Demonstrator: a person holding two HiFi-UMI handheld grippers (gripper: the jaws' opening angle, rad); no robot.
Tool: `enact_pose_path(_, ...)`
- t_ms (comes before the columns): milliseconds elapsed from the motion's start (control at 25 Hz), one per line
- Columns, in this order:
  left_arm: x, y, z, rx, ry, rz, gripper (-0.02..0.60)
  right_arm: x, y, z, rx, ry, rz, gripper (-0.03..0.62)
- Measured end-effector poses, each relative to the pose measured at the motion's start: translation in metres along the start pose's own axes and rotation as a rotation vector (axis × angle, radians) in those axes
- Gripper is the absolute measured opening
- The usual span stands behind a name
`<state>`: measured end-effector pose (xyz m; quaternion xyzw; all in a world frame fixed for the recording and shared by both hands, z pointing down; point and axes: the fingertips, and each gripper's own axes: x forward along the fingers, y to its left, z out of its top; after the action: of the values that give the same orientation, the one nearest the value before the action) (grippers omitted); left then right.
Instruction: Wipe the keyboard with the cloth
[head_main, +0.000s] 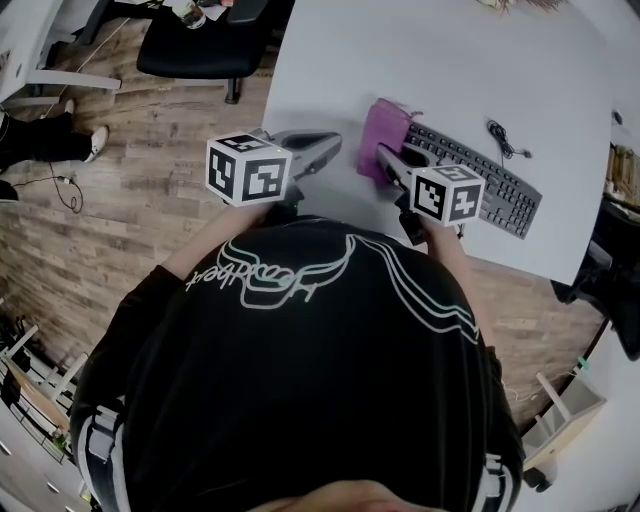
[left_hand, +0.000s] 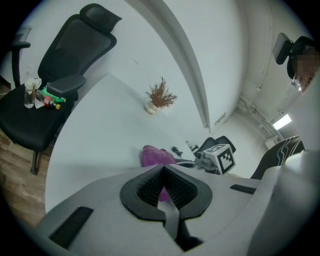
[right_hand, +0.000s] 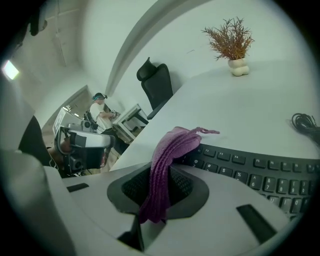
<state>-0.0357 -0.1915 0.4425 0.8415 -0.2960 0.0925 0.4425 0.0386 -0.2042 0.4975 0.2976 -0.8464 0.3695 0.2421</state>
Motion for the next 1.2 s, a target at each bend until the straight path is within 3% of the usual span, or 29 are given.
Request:
enact_pose_path(560,0.006,-0.007,0.002,0.015,0.003,-0.027,0.005,-0.013,-0.014,-0.008,0.037,0.011,-0.048,0.064)
enact_pose_path(1200,0.031,-0.023,0.002,0.037,0.055,-0.088,0.005,-0.091,-0.084,-0.042,0.126,-0.025,-0.248,0.064)
